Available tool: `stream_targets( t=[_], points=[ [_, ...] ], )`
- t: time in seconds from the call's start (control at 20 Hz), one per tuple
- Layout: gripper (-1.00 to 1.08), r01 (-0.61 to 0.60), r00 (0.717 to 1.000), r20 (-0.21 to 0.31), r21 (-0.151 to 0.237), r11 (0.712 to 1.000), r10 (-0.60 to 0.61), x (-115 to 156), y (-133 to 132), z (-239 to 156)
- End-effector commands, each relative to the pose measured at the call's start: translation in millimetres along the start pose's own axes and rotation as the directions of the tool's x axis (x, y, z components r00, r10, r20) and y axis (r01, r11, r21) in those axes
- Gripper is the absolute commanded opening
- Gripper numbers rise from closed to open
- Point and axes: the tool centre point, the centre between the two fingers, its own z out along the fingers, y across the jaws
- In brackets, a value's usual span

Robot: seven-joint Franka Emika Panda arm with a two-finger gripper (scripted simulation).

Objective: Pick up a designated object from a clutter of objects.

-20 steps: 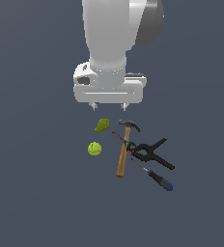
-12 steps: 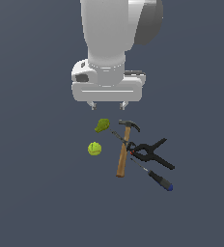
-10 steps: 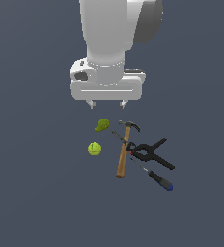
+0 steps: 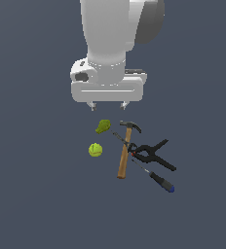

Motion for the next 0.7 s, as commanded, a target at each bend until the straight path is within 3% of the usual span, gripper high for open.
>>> stream_targets(
  t=[0.0,0.4,0.65],
  points=[
    [1.00,0.014,1.000,0.001,-0.002,1.000,-0.014,3.3,-2.3,3.0],
    [1.00,0.119,0.993,0.003,-0.014,0.993,-0.119,28.5,-20.5,26.6],
    [1.00,0.228,0.974,0.006,-0.022,0.973,-0.228,52.5,-41.7,53.9]
  ],
)
